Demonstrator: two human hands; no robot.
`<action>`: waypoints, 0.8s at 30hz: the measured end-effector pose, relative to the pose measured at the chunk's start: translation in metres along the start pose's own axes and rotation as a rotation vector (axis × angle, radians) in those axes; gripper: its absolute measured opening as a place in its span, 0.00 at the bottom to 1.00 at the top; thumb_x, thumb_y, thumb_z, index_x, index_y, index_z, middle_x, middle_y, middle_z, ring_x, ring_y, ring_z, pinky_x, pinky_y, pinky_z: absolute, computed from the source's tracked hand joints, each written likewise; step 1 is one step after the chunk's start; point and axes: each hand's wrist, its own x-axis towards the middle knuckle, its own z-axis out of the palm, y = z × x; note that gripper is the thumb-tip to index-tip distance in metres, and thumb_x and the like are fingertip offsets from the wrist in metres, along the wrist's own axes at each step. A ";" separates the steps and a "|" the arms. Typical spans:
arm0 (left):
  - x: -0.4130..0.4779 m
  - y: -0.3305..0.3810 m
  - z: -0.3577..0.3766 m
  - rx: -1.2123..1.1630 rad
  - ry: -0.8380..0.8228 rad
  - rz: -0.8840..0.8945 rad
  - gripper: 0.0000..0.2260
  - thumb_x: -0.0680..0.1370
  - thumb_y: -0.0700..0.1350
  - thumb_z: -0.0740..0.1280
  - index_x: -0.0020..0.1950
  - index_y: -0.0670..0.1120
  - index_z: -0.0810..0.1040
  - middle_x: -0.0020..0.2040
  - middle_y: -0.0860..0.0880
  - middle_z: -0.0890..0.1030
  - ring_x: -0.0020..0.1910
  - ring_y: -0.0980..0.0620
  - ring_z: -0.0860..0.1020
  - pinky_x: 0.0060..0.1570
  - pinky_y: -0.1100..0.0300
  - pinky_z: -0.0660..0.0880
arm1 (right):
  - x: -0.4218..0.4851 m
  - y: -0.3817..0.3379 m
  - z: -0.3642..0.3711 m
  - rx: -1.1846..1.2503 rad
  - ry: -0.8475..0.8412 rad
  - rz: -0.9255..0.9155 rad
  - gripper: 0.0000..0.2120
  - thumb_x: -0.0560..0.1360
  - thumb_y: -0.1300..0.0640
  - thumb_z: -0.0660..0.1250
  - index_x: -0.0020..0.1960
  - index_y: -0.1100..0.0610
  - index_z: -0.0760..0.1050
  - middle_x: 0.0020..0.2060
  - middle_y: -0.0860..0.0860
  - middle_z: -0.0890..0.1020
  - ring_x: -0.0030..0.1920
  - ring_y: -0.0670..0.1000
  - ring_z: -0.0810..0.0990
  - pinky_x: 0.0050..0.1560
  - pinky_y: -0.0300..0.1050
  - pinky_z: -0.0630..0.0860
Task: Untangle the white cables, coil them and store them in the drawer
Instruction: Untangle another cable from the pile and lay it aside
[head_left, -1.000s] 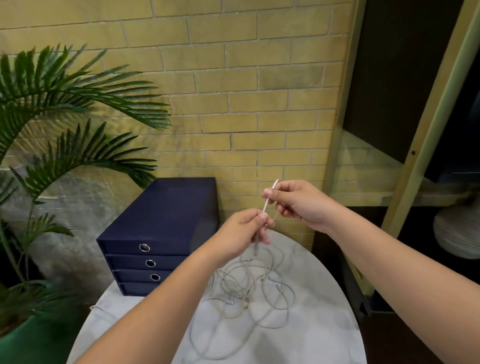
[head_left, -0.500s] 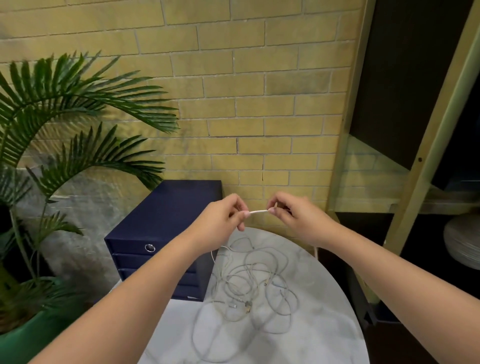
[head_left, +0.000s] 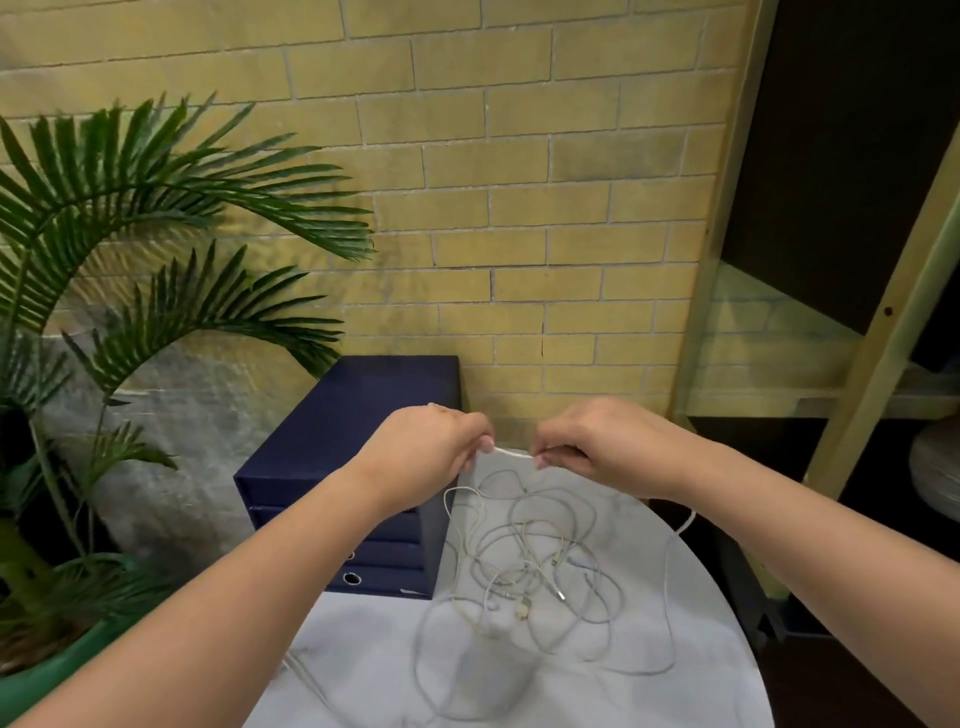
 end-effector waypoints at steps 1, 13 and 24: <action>-0.003 -0.003 0.001 0.009 -0.009 0.017 0.14 0.82 0.53 0.51 0.53 0.51 0.76 0.39 0.54 0.80 0.39 0.51 0.77 0.38 0.54 0.75 | 0.002 -0.002 0.001 -0.012 0.000 -0.013 0.04 0.77 0.52 0.65 0.49 0.50 0.79 0.41 0.45 0.81 0.43 0.47 0.78 0.38 0.42 0.71; -0.028 -0.039 -0.002 -0.066 -0.076 -0.151 0.11 0.84 0.50 0.53 0.52 0.49 0.74 0.31 0.54 0.70 0.32 0.50 0.71 0.32 0.55 0.68 | 0.041 -0.052 0.008 -0.149 0.001 0.115 0.12 0.80 0.48 0.56 0.53 0.53 0.76 0.43 0.49 0.81 0.43 0.52 0.78 0.38 0.48 0.72; -0.049 -0.077 0.005 -0.501 -0.197 -0.444 0.13 0.83 0.48 0.57 0.47 0.50 0.81 0.35 0.53 0.81 0.33 0.57 0.76 0.34 0.64 0.70 | 0.052 -0.075 0.033 -0.260 -0.008 0.208 0.11 0.81 0.49 0.53 0.50 0.54 0.71 0.37 0.49 0.79 0.35 0.54 0.76 0.30 0.46 0.70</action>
